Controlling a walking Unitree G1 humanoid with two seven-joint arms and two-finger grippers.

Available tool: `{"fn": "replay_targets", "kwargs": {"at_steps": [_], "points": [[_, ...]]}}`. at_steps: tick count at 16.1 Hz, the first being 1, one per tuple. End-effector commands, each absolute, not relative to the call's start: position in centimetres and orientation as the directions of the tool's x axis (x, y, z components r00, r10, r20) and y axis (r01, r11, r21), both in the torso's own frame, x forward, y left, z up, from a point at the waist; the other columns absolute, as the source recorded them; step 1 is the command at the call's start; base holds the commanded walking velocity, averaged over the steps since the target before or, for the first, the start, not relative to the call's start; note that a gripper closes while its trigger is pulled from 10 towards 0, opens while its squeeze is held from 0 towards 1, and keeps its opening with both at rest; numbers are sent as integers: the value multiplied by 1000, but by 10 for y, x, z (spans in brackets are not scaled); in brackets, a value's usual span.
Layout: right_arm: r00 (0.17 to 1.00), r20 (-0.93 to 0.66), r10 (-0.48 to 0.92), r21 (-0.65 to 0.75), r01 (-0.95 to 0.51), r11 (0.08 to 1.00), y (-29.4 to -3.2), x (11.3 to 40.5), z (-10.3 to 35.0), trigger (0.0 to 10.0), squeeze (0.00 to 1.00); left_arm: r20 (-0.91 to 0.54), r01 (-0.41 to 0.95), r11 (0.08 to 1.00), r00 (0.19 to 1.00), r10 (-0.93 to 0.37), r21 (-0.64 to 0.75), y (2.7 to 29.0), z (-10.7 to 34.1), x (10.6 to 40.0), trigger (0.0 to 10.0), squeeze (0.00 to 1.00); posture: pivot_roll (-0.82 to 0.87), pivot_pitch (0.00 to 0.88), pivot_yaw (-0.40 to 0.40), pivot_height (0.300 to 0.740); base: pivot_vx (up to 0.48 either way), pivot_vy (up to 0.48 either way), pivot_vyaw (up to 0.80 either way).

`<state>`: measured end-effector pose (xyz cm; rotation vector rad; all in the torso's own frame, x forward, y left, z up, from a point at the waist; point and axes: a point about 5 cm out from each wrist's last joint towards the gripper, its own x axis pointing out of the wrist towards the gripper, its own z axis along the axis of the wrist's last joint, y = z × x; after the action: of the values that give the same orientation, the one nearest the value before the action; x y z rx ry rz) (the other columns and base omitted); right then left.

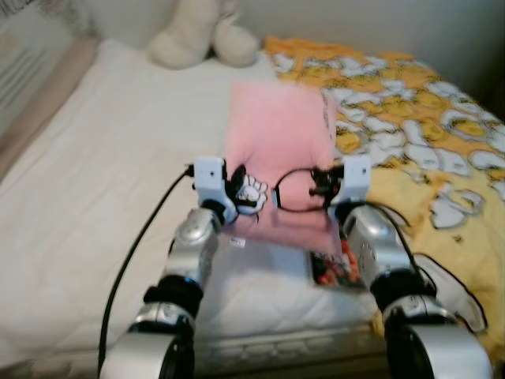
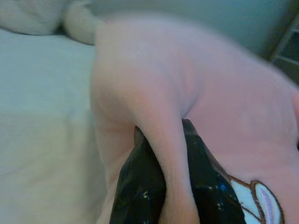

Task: Clean up the room

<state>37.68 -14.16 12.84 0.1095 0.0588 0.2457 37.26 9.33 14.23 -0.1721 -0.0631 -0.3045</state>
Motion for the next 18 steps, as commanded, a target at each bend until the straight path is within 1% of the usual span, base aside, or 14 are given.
{"fn": "replay_targets", "kwargs": {"at_steps": [1,2,4,6,9,10,11,12,13,15,16,18], "points": [[977,-41,210,97,-205,974,-150,376,129,10000,0,144,256,958,961,-237,-130,102,155,375,10000,0,160,0,-34,740,0,0,519],[965,-62,253,70,-249,966,-144,373,123,10000,0,148,236,967,964,-220,-100,100,158,375,10000,0,162,0,-35,740,0,0,519],[955,-70,288,49,-285,957,-140,371,120,10000,0,145,230,969,966,-216,-86,100,159,374,10000,0,161,0,-34,740,0,0,509],[945,-78,317,50,-314,948,-140,370,118,10000,0,157,223,971,966,-207,-91,100,159,373,10000,0,164,0,-34,740,0,0,513],[933,-95,348,57,-344,937,-136,367,113,10000,0,144,196,980,971,-191,-27,97,158,371,10000,0,170,0,-37,740,0,0,498],[929,-103,355,74,-348,934,-135,366,110,10000,0,159,203,978,968,-194,-44,98,159,369,10000,0,173,0,-38,740,0,0,494],[932,-111,346,120,-333,935,-136,365,106,10000,0,152,173,984,975,-163,-52,104,158,369,10000,0,177,0,-39,740,454,0,500],[917,-116,383,98,-373,923,-131,363,105,10000,0,147,150,987,979,-141,-51,107,158,370,10000,0,178,0,-39,740,442,0,0],[913,-124,388,75,-382,921,-128,362,103,10000,0,145,138,989,981,-130,-47,109,158,371,10000,0,179,0,-39,740,435,0,0],[923,-121,366,104,-355,929,-129,362,102,10000,0,138,136,990,982,-129,-46,108,158,371,10000,0,183,0,-42,740,429,0,0],[939,-110,327,150,-309,939,-135,362,102,10000,0,112,138,989,985,-132,-49,107,153,370,10000,0,183,0,-44,740,439,0,475],[947,-104,303,150,-286,946,-139,360,101,10000,0,84,151,987,986,-146,-51,106,148,370,10000,0,177,0,-47,740,442,0,463]]}}
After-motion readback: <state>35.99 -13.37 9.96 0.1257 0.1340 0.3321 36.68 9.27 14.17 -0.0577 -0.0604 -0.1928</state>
